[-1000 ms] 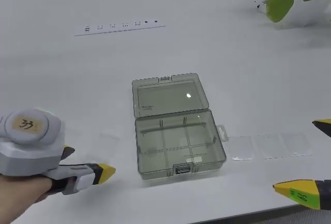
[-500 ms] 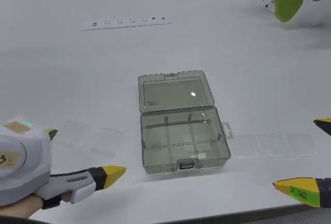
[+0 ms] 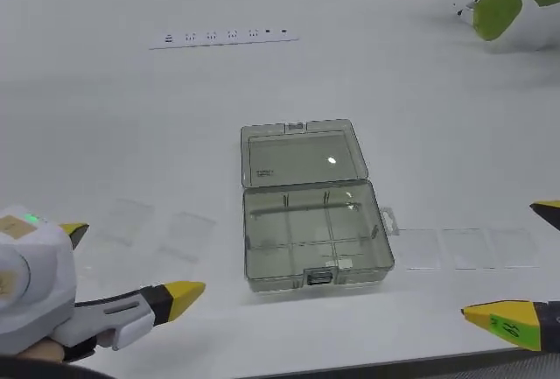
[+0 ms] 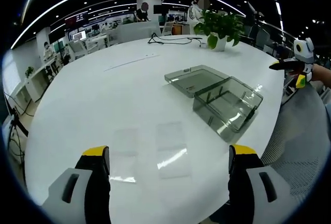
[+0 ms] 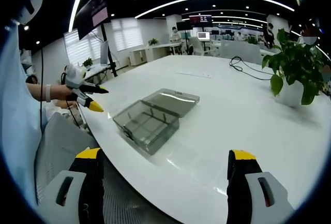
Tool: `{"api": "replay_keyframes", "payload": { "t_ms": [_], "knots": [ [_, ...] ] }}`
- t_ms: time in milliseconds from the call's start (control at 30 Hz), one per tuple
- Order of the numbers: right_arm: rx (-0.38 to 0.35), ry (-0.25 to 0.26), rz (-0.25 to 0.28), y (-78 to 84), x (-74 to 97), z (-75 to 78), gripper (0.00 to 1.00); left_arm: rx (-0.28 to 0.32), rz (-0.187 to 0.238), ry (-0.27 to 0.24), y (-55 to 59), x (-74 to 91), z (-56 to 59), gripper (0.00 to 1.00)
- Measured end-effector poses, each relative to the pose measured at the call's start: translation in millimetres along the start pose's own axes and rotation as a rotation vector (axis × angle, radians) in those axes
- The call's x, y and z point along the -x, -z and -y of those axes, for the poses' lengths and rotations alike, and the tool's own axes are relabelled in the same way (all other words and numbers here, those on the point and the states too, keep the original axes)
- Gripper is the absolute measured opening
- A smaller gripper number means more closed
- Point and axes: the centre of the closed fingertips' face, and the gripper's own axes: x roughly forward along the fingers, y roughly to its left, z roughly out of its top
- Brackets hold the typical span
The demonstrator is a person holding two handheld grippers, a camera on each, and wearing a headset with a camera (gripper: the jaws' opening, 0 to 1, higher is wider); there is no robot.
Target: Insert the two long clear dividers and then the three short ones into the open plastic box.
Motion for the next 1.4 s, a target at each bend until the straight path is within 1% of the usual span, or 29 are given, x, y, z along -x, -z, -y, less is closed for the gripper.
{"api": "replay_keyframes", "payload": {
  "t_ms": [67,267,533,667,767,800,900,1000,1033,1100,1133,1267,1333,1400],
  "knots": [
    [-0.001,-0.002,0.001,-0.3,0.0,-0.5,1.0,-0.002,-0.007,0.005,0.1,-0.7,1.6,0.97],
    [-0.001,0.0,-0.003,-0.1,0.5,-0.5,1.0,-0.006,-0.004,0.013,-2.7,-1.7,3.3,0.96],
    [0.001,0.0,-0.008,-0.6,0.9,0.7,1.0,-0.018,-0.032,0.029,0.0,-3.8,7.5,0.91],
    [0.004,-0.003,-0.011,-1.0,0.6,0.0,1.0,-0.026,-0.058,0.032,-0.1,-5.8,6.8,0.86],
    [0.008,-0.006,-0.014,-1.3,0.2,-1.0,1.0,-0.057,-0.09,0.033,-0.6,-8.3,5.3,0.81],
    [0.009,-0.006,-0.014,-1.4,0.2,-1.0,1.0,-0.062,-0.106,0.025,-0.1,-9.5,3.0,0.8],
    [0.01,-0.006,-0.014,-1.1,0.2,-0.7,1.0,-0.068,-0.124,0.025,0.0,-13.2,0.9,0.77],
    [0.01,-0.005,-0.017,-0.3,0.6,-0.7,1.0,-0.072,-0.171,0.019,6.2,-17.6,-3.2,0.7],
    [0.008,-0.005,-0.017,0.0,0.9,-0.7,1.0,-0.075,-0.18,0.023,7.2,-20.0,-4.0,0.69],
    [0.007,-0.005,-0.017,0.8,1.5,-0.7,1.0,-0.077,-0.214,0.028,11.4,-21.6,-5.0,0.66],
    [0.006,-0.003,-0.019,1.5,2.0,-0.4,1.0,-0.083,-0.224,0.032,12.2,-22.5,-5.0,0.65],
    [-0.001,0.001,-0.018,3.2,3.3,0.2,1.0,-0.072,-0.254,0.04,15.0,-23.9,-6.2,0.59],
    [-0.003,0.003,-0.02,4.2,3.6,0.3,1.0,-0.06,-0.264,0.047,16.4,-24.3,-5.0,0.56],
    [-0.009,0.003,-0.02,5.4,3.4,-0.2,1.0,-0.05,-0.277,0.059,19.1,-26.4,-1.0,0.54]
  ]
}}
